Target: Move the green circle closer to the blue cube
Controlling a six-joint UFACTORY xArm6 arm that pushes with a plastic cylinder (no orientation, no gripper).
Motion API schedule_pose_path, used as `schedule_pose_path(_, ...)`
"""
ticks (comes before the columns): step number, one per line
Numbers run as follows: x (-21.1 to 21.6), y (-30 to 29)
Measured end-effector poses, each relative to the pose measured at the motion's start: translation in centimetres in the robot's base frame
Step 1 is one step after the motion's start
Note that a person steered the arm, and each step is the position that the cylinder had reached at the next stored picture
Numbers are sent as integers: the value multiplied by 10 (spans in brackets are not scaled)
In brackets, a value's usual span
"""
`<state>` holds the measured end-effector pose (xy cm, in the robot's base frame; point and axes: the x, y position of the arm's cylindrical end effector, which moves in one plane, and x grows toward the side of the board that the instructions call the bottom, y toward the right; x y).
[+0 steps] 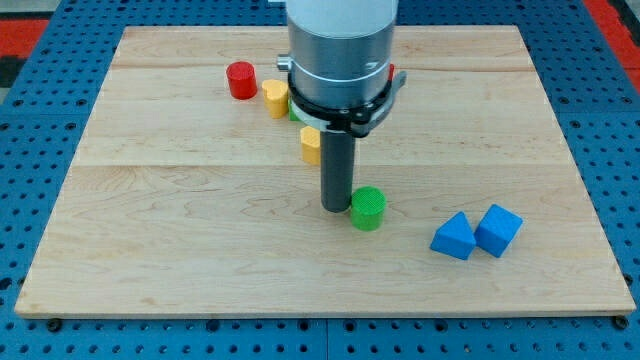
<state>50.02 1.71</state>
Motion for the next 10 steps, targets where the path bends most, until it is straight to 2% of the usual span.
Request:
schedule_pose_path(1, 35, -6)
schedule_pose_path(2, 46, -4)
schedule_pose_path(3, 27, -4)
schedule_pose_path(5, -10, 66)
schedule_pose_path(6, -30, 66)
schedule_pose_path(8, -33, 130)
schedule_pose_path(10, -28, 103)
